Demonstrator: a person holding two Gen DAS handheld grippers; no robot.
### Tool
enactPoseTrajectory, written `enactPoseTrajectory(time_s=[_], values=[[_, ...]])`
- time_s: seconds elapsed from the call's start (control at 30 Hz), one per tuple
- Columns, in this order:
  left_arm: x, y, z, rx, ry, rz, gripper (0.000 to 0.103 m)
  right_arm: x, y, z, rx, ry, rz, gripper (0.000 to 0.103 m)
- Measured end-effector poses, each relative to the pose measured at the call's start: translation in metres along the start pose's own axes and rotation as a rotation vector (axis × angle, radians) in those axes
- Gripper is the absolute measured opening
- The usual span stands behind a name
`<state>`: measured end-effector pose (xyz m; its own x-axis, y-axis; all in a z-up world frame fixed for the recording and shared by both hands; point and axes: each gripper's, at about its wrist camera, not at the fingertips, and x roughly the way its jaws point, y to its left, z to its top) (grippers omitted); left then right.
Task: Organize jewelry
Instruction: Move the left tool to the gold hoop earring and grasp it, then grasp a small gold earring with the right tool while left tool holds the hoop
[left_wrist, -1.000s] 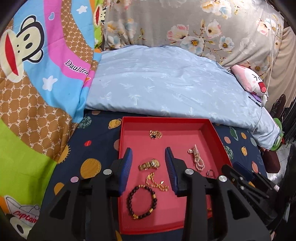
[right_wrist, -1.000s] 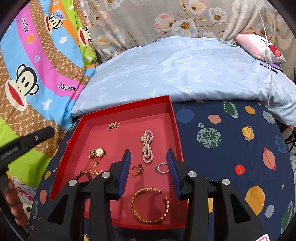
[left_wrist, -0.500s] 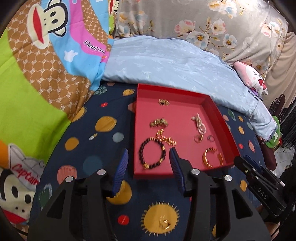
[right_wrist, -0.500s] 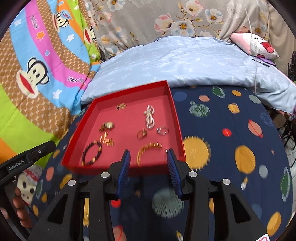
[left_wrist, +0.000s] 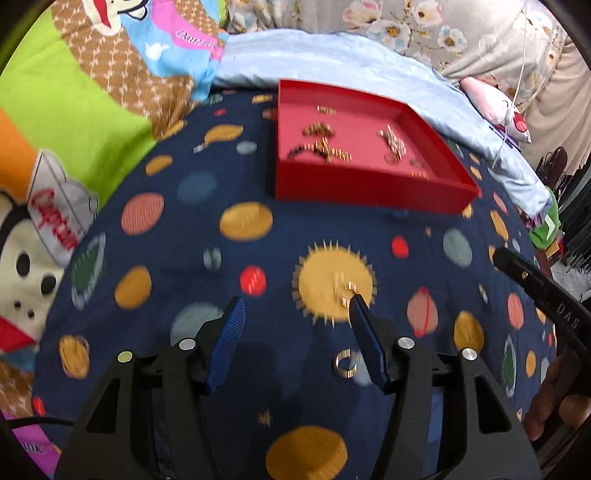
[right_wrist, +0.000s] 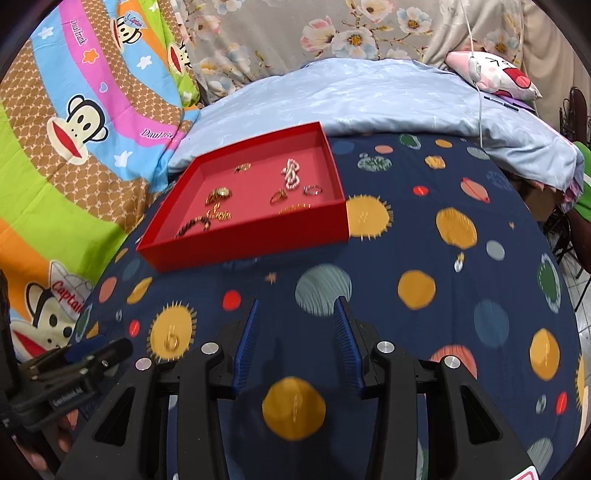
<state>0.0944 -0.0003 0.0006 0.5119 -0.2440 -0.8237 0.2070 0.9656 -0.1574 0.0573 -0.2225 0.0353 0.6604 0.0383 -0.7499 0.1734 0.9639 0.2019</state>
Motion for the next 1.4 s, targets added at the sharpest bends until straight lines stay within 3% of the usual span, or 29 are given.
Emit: enactPoseTrajectory(time_s=[0.37,0.53,0.7,0.8,0.83,1.1,1.4], values=[[0.004,-0.024,-0.031,0.070,0.007,0.006,0.057,-0.008,0.008,-0.016,-0.006,0.016,0.017,0.041],[0.013,-0.027,-0.035,0.058,0.017,0.020,0.056,-0.008,0.008,-0.018,-0.001,0.019,0.016,0.041],[0.014,-0.032,-0.039,0.084,-0.008,0.058,0.043,-0.006,0.006,-0.021,0.010,0.029,0.018,0.041],[0.014,-0.033,-0.039,0.102,-0.017,0.059,0.026,-0.004,0.007,-0.022,0.010,0.036,0.023,0.041],[0.014,-0.031,-0.039,0.104,-0.015,0.046,0.016,-0.004,0.007,-0.022,0.008,0.039,0.025,0.041],[0.004,-0.021,-0.041,0.094,-0.011,-0.011,0.016,0.000,0.019,-0.027,-0.012,0.058,0.044,0.041],[-0.020,0.006,-0.039,0.037,-0.031,0.000,0.016,0.019,0.055,-0.036,-0.078,0.113,0.101,0.041]])
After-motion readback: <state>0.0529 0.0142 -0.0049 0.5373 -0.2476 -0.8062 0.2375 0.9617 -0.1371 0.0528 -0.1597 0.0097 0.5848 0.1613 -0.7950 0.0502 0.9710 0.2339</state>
